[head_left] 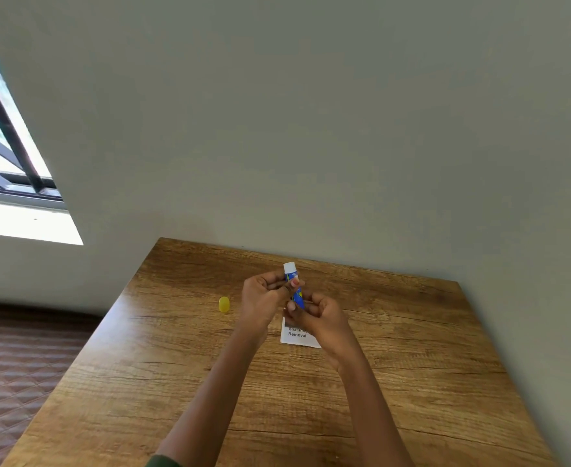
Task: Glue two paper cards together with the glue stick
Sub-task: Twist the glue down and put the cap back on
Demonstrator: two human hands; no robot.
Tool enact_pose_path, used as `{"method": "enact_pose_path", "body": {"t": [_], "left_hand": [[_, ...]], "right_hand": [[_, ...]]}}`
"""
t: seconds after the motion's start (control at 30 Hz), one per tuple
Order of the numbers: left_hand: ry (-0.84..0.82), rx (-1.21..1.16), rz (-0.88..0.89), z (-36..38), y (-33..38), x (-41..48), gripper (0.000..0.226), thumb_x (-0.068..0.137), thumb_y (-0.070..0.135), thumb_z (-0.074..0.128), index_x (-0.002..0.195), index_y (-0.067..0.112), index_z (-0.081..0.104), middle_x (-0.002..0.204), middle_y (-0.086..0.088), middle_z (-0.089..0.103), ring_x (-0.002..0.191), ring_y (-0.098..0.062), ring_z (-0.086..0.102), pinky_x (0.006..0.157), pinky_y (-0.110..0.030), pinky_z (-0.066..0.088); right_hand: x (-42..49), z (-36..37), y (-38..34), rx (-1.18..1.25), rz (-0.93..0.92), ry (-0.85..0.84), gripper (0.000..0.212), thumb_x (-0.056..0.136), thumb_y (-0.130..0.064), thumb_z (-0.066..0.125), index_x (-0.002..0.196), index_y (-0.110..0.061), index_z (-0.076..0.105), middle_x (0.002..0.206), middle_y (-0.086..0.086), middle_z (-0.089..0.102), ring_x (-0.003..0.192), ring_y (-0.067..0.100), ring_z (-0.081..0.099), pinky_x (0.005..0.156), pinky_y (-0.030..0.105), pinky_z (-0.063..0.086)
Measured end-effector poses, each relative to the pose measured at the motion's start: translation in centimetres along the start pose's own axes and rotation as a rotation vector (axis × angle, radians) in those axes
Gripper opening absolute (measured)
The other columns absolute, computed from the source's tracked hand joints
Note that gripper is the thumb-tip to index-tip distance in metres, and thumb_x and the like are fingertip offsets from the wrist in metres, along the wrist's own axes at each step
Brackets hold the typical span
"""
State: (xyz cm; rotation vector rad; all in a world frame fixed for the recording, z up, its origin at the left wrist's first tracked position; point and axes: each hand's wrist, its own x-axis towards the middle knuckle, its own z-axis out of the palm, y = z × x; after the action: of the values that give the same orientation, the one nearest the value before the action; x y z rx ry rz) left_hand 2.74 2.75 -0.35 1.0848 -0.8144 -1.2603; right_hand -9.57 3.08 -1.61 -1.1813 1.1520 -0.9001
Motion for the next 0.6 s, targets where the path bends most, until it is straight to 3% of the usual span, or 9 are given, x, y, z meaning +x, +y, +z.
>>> {"method": "enact_pose_path", "body": {"t": [0.07, 0.13, 0.27, 0.33, 0.43, 0.53, 0.6], "left_hand": [[-0.005, 0.011, 0.004, -0.1, -0.1, 0.1, 0.009, 0.076, 0.009, 0.072, 0.085, 0.012, 0.072, 0.083, -0.009, 0.075, 0.078, -0.017, 0.071, 0.068, -0.022, 0.056], [-0.009, 0.028, 0.007, -0.1, -0.3, 0.2, 0.008, 0.077, 0.009, 0.071, 0.085, 0.012, 0.072, 0.083, -0.007, 0.075, 0.080, -0.017, 0.071, 0.070, -0.022, 0.056], [-0.006, 0.045, 0.014, 0.2, -0.4, 0.2, 0.007, 0.078, 0.011, 0.071, 0.084, 0.014, 0.072, 0.085, -0.009, 0.075, 0.084, -0.020, 0.071, 0.074, -0.025, 0.056], [0.004, 0.042, 0.008, 0.3, -0.5, 0.2, 0.008, 0.076, 0.011, 0.072, 0.084, 0.013, 0.072, 0.086, -0.011, 0.075, 0.084, -0.023, 0.070, 0.071, -0.026, 0.057], [-0.008, 0.045, -0.015, 0.7, -0.5, 0.1, 0.015, 0.075, 0.014, 0.073, 0.089, 0.009, 0.072, 0.086, -0.013, 0.074, 0.078, -0.027, 0.065, 0.056, -0.022, 0.052], [-0.009, 0.094, -0.022, 1.2, -0.4, 0.0, 0.022, 0.077, 0.013, 0.072, 0.097, 0.003, 0.070, 0.087, -0.014, 0.074, 0.070, -0.019, 0.067, 0.041, -0.014, 0.040], [-0.015, 0.067, -0.014, 1.2, -0.3, -0.1, 0.019, 0.078, 0.010, 0.071, 0.095, 0.003, 0.070, 0.087, -0.014, 0.074, 0.061, -0.010, 0.067, 0.043, -0.014, 0.044]], "right_hand": [[-0.1, -0.2, -0.1, 0.114, 0.025, -0.107, 0.027, 0.092, -0.020, 0.055, 0.111, -0.002, 0.063, 0.098, 0.014, 0.072, 0.092, 0.023, 0.070, 0.084, 0.030, 0.057], [-0.2, -0.4, -0.2, 0.115, 0.024, -0.110, 0.028, 0.095, -0.017, 0.050, 0.107, 0.003, 0.064, 0.095, 0.016, 0.072, 0.088, 0.023, 0.071, 0.079, 0.027, 0.058], [-0.4, -0.3, -0.3, 0.017, -0.009, 0.044, 0.018, 0.086, -0.015, 0.065, 0.095, -0.001, 0.069, 0.084, 0.017, 0.074, 0.077, 0.024, 0.072, 0.070, 0.025, 0.059], [-0.5, 0.0, -0.4, -0.106, -0.051, 0.161, 0.014, 0.074, -0.019, 0.078, 0.084, -0.010, 0.072, 0.072, 0.007, 0.074, 0.068, 0.015, 0.072, 0.062, 0.020, 0.057], [-0.6, 0.5, -0.4, -0.295, -0.097, 0.338, 0.027, 0.061, -0.026, 0.087, 0.078, -0.015, 0.069, 0.067, -0.004, 0.070, 0.058, 0.004, 0.066, 0.051, 0.014, 0.049], [-0.3, 0.4, -0.1, -0.290, -0.045, 0.247, 0.037, 0.067, -0.024, 0.083, 0.095, -0.011, 0.063, 0.088, 0.006, 0.072, 0.077, 0.016, 0.069, 0.063, 0.023, 0.053], [-0.3, -0.1, -0.1, -0.140, 0.021, 0.065, 0.040, 0.074, -0.023, 0.077, 0.109, -0.011, 0.060, 0.098, 0.009, 0.072, 0.091, 0.022, 0.069, 0.081, 0.033, 0.057]]}}
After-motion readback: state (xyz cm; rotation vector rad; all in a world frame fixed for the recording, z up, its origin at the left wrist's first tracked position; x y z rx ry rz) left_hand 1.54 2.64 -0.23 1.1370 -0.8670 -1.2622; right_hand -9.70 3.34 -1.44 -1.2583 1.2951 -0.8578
